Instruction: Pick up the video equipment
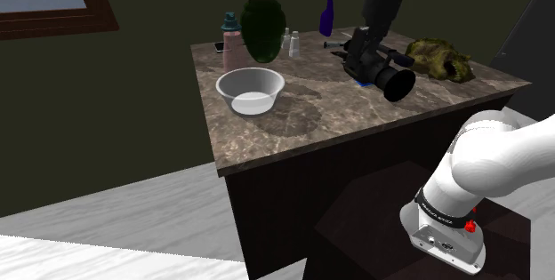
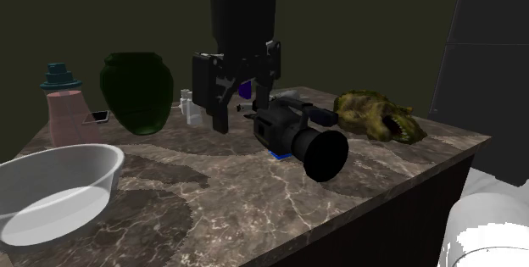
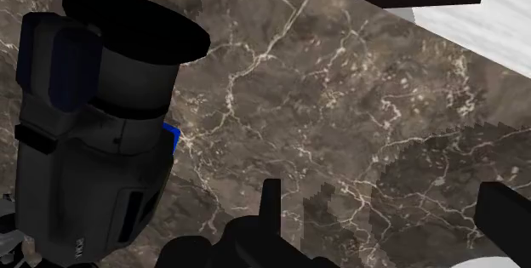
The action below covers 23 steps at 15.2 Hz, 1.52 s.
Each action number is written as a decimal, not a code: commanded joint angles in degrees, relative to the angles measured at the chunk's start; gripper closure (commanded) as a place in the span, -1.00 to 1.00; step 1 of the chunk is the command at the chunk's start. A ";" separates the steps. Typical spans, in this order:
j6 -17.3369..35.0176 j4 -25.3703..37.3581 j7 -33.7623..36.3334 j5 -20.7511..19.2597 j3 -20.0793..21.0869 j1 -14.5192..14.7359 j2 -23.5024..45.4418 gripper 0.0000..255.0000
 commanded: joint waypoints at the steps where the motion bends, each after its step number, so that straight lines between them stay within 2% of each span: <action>1: 0.00 0.00 0.00 0.00 0.00 0.00 0.00 -1.00; 11: -0.66 10.38 -2.43 -1.83 -11.46 -7.16 13.23 -1.00; 20: -2.69 21.42 -5.22 -0.47 -21.36 -11.93 25.97 -1.00; 23: -0.40 18.77 -5.17 -0.62 -21.46 -12.04 25.60 -1.00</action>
